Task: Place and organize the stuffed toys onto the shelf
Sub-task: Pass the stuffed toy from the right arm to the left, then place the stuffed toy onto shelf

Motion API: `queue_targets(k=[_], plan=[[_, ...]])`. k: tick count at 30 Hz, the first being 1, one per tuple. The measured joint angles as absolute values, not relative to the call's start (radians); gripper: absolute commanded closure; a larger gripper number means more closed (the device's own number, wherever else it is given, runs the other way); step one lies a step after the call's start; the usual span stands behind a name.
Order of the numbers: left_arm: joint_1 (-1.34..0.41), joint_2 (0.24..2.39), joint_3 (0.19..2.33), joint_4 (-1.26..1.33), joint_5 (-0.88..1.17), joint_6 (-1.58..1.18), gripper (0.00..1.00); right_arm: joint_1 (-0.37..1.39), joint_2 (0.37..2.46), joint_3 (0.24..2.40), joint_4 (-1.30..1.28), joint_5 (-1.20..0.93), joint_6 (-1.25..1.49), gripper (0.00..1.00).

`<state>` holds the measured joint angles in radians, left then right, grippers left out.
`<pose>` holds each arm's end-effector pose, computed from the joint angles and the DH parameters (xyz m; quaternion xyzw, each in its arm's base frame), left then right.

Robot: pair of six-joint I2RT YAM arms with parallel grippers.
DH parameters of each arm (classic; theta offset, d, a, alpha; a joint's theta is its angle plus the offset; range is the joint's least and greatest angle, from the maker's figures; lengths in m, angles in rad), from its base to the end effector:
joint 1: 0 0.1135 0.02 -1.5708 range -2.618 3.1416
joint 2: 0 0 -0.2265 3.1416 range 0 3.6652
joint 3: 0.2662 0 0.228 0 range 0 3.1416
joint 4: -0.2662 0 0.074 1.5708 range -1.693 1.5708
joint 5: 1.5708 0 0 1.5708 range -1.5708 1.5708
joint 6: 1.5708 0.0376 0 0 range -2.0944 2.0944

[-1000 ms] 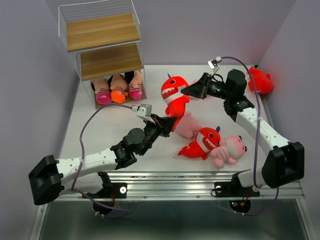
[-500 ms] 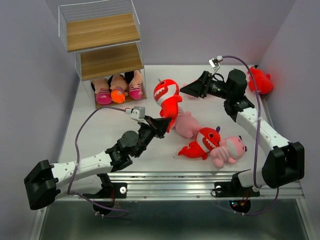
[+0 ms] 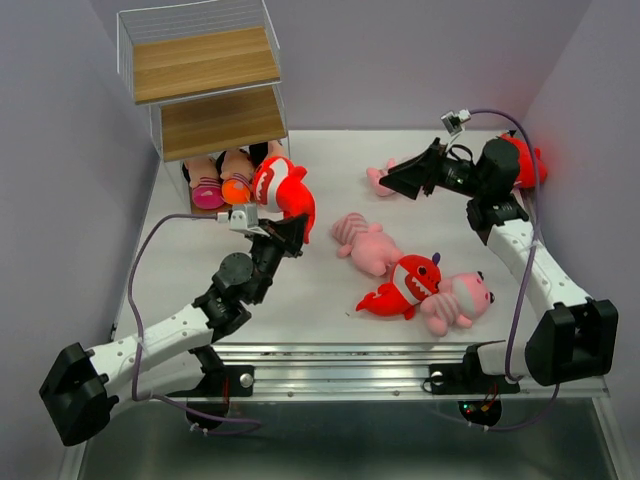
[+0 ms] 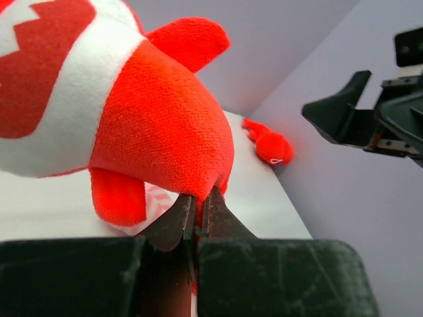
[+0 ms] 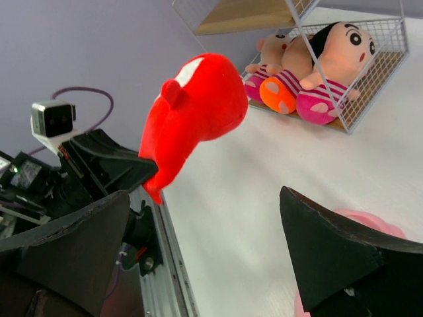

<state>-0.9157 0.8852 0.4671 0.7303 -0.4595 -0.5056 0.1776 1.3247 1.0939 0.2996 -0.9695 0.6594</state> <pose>0.1378 -0.1520 0.2874 -0.0636 0.5986 -0.4119 0.6841 0.2777 0.0813 0.3478 -0.1868 0.6676 0.5534 0.4618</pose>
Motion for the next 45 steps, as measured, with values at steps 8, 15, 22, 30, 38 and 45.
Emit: queue_targets(k=[8,15,22,30,38,45], plan=[[-0.788,0.888,0.509,0.645,-0.317,-0.329,1.00,0.150,1.298,1.011,0.237,-1.075,0.492,0.00],[-0.663,0.886,0.552,0.599,-0.123,-0.118,1.00,0.150,1.292,0.968,0.163,-1.106,0.345,0.00],[-0.475,0.969,0.626,0.586,0.101,-0.024,1.00,0.150,1.262,0.870,0.128,-1.111,0.246,0.00],[-0.356,1.128,0.757,0.597,0.252,-0.007,1.00,0.145,1.218,0.817,0.119,-1.136,0.163,0.00],[-0.315,1.252,0.820,0.667,0.299,-0.055,1.00,0.117,1.216,0.803,0.119,-1.169,0.142,0.00],[-0.278,1.304,0.835,0.766,0.315,-0.147,1.00,0.097,1.198,0.803,0.119,-1.188,0.135,0.00]])
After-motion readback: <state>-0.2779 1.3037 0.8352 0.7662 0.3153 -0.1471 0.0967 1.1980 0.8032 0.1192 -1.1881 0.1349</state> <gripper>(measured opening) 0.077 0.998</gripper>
